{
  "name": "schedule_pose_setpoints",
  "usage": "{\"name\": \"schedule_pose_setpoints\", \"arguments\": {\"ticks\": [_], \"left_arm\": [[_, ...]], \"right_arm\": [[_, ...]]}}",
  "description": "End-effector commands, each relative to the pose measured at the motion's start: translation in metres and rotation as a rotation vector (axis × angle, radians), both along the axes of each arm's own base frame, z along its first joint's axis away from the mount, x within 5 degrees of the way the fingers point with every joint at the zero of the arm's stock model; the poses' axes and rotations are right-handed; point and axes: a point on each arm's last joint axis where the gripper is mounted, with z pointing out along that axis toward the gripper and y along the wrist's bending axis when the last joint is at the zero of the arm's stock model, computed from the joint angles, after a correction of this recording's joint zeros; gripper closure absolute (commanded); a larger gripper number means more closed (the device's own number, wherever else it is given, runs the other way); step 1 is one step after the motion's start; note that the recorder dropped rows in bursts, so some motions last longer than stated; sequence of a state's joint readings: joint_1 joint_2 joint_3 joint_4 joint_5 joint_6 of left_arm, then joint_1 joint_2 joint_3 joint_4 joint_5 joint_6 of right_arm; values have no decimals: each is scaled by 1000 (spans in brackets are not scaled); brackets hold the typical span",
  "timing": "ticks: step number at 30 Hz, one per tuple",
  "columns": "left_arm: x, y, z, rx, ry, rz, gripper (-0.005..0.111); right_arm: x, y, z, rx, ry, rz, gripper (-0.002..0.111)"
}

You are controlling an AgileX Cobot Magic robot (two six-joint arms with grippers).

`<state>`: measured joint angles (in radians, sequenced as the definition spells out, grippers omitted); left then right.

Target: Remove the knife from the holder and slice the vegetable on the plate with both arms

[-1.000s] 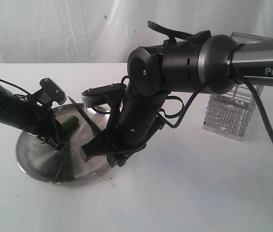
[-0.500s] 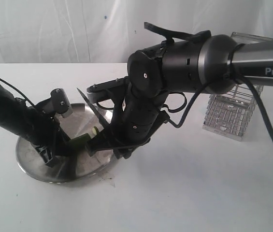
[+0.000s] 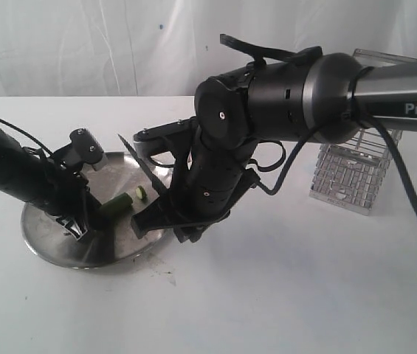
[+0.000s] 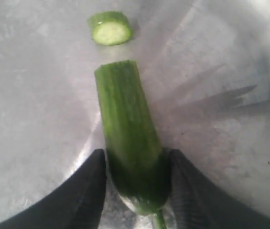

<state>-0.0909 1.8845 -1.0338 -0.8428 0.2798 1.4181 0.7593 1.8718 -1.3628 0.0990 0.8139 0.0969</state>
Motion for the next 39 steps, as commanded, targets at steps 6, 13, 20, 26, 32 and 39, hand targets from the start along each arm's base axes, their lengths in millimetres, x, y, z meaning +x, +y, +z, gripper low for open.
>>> {"name": "schedule_pose_setpoints", "arguments": {"ticks": [6,13,20,26,32,39], "left_arm": [[-8,-1,39,-51,-70,40,39],[-3,0,75,-223,-175,278,106],[4,-29,54,-657,-8,222,107],[8,-25,49,-603,-43,240,107],[12,-17,44,-524,-72,319,107],[12,-17,39,-519,-58,316,107]], "right_arm": [[1,-1,4,7,-12,-5,108],[-10,-9,-2,-122,106,111,108],[-6,11,-25,-25,186,108,108],[-1,12,-33,-32,161,71,108],[2,12,-42,-47,153,54,108],[6,13,-41,-32,119,18,108]]}}
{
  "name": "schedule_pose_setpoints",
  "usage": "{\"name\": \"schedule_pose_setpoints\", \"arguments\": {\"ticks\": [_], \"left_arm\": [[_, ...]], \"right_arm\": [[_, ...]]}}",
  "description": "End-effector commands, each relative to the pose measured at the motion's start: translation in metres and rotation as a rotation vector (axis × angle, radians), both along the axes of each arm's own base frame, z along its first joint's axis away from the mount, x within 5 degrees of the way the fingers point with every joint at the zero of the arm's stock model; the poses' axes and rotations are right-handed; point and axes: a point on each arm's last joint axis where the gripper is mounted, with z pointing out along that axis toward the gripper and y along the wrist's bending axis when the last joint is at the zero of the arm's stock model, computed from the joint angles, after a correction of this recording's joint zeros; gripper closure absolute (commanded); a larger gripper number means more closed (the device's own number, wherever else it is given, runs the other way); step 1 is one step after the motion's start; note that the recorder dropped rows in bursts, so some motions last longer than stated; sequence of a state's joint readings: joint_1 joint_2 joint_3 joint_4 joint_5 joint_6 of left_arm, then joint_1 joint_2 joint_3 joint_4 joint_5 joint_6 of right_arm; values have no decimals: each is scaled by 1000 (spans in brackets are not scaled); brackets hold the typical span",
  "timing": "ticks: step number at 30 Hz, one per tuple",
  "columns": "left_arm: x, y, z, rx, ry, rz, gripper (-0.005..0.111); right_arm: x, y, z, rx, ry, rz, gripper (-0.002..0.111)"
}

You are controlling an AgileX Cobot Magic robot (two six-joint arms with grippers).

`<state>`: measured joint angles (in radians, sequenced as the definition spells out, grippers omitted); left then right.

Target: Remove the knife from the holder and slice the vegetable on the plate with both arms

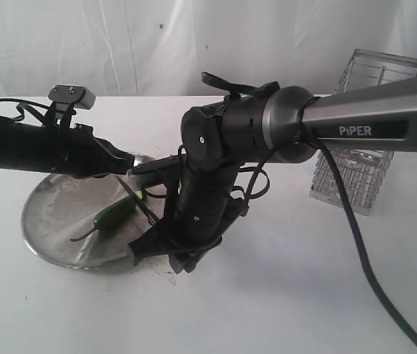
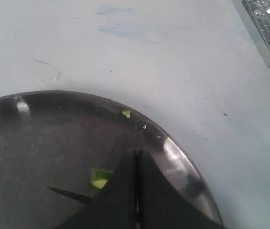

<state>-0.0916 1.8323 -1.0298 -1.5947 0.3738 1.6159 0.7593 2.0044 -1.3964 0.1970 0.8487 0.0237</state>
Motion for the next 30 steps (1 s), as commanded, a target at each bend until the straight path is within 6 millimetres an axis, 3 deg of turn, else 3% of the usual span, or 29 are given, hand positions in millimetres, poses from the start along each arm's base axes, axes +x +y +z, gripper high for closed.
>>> {"name": "schedule_pose_setpoints", "arguments": {"ticks": [1,10,30], "left_arm": [[0,0,-5,-12,16,-2,107],[1,-1,-25,-10,68,-19,107],[1,0,-27,11,71,-19,107]], "right_arm": [[2,-1,2,3,-20,-12,108],[-1,-3,1,-20,10,3,108],[-3,-4,1,-33,20,35,108]]}}
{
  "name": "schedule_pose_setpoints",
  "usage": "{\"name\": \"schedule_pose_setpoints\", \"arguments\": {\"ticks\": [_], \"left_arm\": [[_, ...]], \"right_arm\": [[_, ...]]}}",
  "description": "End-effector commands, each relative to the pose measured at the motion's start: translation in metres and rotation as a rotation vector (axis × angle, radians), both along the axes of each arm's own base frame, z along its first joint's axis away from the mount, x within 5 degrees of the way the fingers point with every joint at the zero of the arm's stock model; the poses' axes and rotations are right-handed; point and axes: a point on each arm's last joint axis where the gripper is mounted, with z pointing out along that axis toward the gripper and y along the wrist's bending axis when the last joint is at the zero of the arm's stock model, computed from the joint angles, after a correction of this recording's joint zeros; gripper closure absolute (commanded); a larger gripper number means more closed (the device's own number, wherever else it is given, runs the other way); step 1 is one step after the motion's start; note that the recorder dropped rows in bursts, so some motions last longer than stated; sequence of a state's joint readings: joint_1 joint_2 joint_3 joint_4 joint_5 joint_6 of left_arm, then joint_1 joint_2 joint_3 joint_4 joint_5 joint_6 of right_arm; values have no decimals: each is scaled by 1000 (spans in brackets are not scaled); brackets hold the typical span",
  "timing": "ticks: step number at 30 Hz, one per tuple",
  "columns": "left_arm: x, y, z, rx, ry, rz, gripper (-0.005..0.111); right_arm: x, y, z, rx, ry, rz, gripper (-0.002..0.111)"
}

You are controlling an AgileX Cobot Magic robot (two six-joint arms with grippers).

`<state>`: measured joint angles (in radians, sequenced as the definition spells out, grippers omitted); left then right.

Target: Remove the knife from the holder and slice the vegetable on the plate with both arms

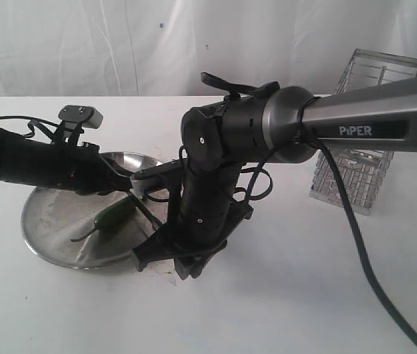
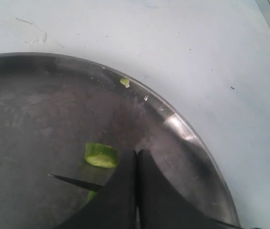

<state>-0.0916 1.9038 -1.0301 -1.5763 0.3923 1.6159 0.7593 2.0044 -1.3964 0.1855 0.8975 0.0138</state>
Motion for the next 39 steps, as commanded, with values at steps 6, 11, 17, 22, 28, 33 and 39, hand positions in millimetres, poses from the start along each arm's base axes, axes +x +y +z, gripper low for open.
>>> {"name": "schedule_pose_setpoints", "arguments": {"ticks": [6,11,17,22,28,33,39], "left_arm": [[-1,2,0,3,5,12,107],[-1,2,0,2,7,13,107],[-1,2,0,2,7,13,107],[-1,2,-1,13,6,8,107],[-1,3,-2,31,7,19,107],[-1,3,-3,31,9,19,107],[0,5,-8,42,25,35,107]], "right_arm": [[1,0,2,14,-21,10,108],[2,1,2,17,-25,9,108],[2,1,2,20,-26,7,108],[0,0,2,9,-12,10,108],[-1,-1,1,-5,6,14,108],[-1,-1,1,-7,9,14,108],[-1,-1,1,-4,8,13,108]]}}
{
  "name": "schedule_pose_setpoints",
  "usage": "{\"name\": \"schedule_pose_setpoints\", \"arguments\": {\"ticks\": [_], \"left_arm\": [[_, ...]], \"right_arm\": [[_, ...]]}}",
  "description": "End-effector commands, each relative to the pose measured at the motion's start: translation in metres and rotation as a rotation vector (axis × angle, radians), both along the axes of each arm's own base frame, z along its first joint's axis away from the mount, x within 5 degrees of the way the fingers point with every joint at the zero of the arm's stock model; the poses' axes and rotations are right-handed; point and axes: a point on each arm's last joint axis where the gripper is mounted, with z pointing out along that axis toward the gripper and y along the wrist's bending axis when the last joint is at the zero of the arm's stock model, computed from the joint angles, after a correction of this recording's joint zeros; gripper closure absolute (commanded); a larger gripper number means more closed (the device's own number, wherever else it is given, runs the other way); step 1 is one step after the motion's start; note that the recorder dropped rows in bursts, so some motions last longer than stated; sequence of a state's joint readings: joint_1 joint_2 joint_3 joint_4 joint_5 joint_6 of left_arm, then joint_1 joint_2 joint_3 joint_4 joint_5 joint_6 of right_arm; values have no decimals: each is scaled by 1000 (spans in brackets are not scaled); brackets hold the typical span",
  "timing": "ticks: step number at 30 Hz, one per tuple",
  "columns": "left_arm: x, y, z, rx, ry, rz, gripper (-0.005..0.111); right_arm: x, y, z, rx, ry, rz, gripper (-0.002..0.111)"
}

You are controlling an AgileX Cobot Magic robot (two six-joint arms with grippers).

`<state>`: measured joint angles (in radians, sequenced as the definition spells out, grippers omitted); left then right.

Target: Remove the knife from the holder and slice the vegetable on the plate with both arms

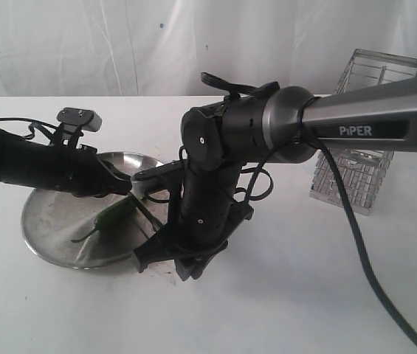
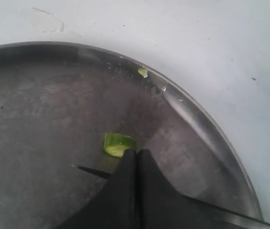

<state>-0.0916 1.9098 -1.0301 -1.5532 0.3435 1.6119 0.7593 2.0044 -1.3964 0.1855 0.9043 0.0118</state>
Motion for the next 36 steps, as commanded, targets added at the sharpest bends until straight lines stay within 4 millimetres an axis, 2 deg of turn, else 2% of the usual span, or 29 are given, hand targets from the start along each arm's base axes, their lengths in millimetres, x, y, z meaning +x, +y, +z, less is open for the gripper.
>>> {"name": "schedule_pose_setpoints", "arguments": {"ticks": [1,14,16,21,24,28,36], "left_arm": [[-1,1,-3,-7,19,20,107],[-1,2,-4,-6,21,27,107],[0,3,-8,14,28,33,107],[-2,4,-45,57,145,10,107],[-4,4,-58,67,191,6,107],[-5,4,-64,65,215,11,107],[-5,4,-64,66,215,9,107]], "right_arm": [[-1,-1,1,0,3,10,108],[-1,-1,2,1,-4,42,108],[-1,-1,2,1,-4,42,108],[-1,-1,2,2,-5,42,108],[-1,-1,2,2,-5,38,108],[-1,-1,2,2,-5,38,108],[-6,-6,-6,-25,27,40,108]]}}
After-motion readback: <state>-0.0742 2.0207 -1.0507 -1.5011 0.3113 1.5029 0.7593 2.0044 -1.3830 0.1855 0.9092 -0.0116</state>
